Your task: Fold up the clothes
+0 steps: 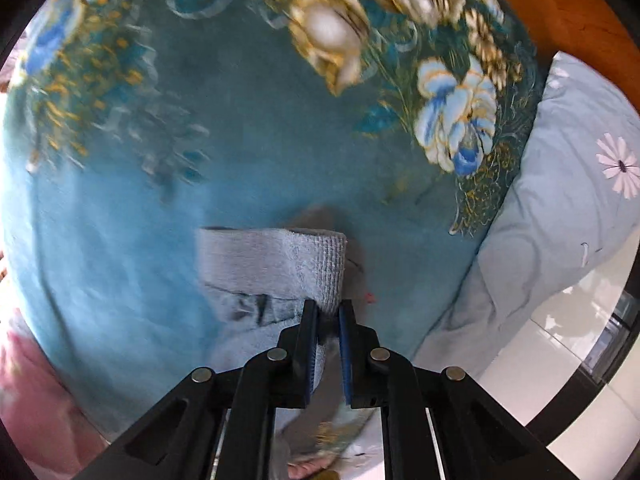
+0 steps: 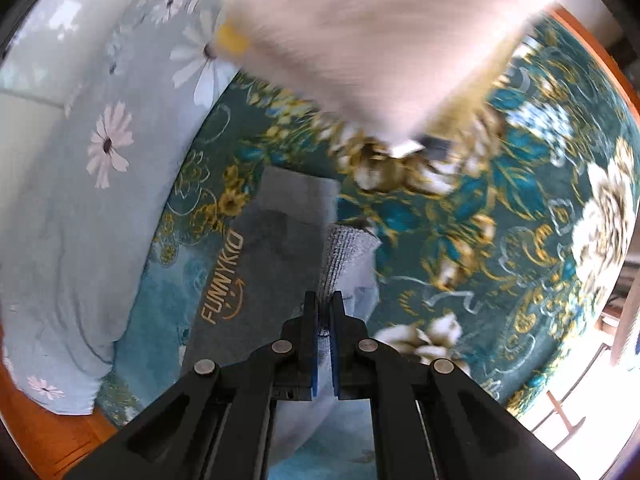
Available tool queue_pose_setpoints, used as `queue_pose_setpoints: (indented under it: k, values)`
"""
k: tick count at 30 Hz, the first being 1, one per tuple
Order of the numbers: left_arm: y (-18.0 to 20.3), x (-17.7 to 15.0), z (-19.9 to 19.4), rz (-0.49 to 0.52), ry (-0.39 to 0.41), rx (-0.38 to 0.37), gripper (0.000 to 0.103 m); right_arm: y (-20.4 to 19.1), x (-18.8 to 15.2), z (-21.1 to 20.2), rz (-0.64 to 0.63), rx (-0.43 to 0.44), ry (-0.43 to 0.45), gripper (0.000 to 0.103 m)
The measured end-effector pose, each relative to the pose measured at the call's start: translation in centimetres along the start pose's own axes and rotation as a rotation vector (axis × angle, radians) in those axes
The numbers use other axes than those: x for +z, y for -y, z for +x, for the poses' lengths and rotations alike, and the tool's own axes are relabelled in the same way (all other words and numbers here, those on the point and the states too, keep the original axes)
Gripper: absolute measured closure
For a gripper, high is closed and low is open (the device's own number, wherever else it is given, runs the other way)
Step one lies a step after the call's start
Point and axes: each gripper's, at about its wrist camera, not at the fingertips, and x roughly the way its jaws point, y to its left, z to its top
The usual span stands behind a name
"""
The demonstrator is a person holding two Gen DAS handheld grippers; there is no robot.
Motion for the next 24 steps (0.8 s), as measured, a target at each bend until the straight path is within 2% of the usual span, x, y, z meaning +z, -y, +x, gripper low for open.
queue_pose_setpoints:
  k: [4,7,10,15,18,21,23,24]
  values:
    - [4.2,0.3,2.8,-0.012,0.002,0.009,0.092,-4.1,2.8,2.6,-0.031,-0.097,-0.024,0.099]
    - [5.7,0.4,4.5,-0.017,0.009,0.023,0.092,-5.7,4.4,4.3,-0.005,-0.158,-0.023,0.099]
    - [6.6,1.0,6.1,-0.026,0.011,0.017,0.092,-6.9,5.5,5.9,0.022,-0.183,-0.030,0.099]
    - [7.4,2.5,7.7,-0.027,0.054,-0.009,0.092,-7.4,7.0,7.3,0.060,-0.182,-0.021,0.099]
    - [7.6,3.0,9.0,0.017,0.009,-0.026,0.090,-7.0,7.6,7.9,0.075,-0.177,-0.018,0.099]
    - [7.2,3.0,9.5,0.042,-0.034,-0.078,0.086,-6.9,7.7,8.6,0.048,-0.129,-0.019,0.098]
    - [7.1,2.7,9.1,0.067,-0.050,-0.126,0.082,-6.9,7.5,8.6,0.029,-0.081,0.004,0.094]
    - [7.1,2.5,8.6,0.094,-0.058,-0.143,0.077,-6.9,7.3,8.5,0.022,-0.070,0.016,0.090]
